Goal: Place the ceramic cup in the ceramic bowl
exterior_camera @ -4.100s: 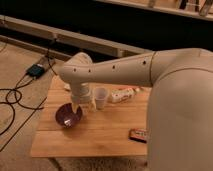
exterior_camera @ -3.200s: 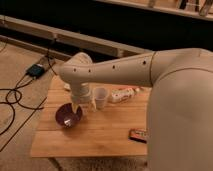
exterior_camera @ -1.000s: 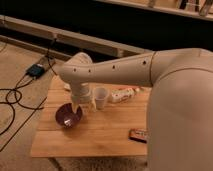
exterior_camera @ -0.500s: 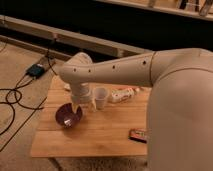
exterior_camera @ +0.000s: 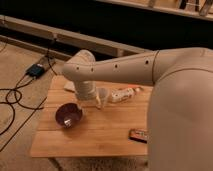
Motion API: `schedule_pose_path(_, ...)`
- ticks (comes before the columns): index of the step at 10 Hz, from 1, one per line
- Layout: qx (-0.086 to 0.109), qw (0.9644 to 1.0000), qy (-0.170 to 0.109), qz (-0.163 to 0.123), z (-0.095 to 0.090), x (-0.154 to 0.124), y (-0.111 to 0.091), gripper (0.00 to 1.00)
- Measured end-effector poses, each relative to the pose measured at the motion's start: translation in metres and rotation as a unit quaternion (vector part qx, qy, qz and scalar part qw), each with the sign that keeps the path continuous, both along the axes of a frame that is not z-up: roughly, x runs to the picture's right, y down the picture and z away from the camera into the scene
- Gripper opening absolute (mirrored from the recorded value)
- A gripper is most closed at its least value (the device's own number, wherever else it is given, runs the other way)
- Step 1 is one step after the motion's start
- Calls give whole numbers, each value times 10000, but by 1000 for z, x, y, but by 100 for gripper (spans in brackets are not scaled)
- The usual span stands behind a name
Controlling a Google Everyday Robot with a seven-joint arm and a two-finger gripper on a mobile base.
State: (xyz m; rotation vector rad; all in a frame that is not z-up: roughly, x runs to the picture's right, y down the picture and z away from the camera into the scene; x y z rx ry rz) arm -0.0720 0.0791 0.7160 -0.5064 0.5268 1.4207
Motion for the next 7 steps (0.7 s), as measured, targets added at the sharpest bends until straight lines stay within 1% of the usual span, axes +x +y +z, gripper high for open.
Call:
schedule_pose_path(3,106,9998,-2,-192,12,17,-18,65)
schedule_pose_path(7,201,9977,-199,-611,46,33,-37,65)
